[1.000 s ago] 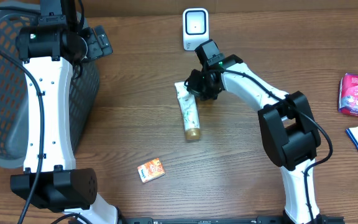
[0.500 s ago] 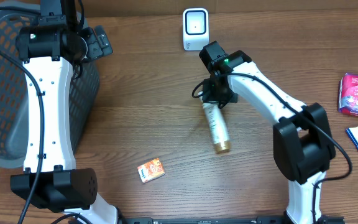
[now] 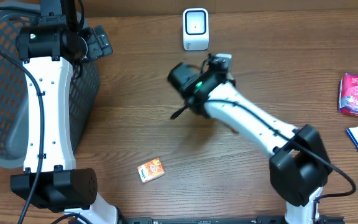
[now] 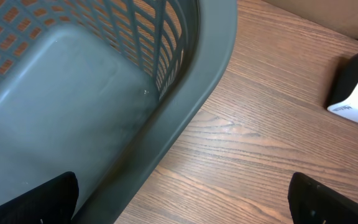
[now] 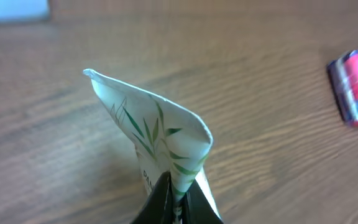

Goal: Scan the item barcode

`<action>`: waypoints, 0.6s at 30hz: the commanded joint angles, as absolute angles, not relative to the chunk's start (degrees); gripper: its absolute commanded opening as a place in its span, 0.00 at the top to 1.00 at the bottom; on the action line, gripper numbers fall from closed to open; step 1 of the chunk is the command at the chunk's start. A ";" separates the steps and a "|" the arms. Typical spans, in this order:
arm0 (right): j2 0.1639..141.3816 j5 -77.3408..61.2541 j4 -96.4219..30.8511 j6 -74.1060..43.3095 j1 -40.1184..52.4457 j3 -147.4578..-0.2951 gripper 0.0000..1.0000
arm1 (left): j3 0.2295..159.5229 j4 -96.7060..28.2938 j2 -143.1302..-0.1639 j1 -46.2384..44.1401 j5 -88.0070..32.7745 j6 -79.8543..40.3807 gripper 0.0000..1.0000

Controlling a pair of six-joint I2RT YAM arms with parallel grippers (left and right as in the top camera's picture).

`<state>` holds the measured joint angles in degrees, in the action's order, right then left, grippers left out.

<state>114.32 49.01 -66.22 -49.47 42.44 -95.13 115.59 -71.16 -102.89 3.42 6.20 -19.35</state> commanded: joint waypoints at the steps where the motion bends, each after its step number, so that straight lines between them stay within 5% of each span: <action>1: 112.49 60.23 -64.01 -55.13 45.63 -91.98 0.96 | 115.55 -71.35 -103.55 3.36 5.93 -19.31 0.00; 18: 115.33 60.03 -55.37 -60.01 60.03 -80.07 0.96 | 115.55 -71.35 -103.55 3.36 5.93 -19.31 0.00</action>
<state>115.31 59.13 -57.23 -58.08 58.28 -79.90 115.59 -71.18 -102.89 3.42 6.20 -19.35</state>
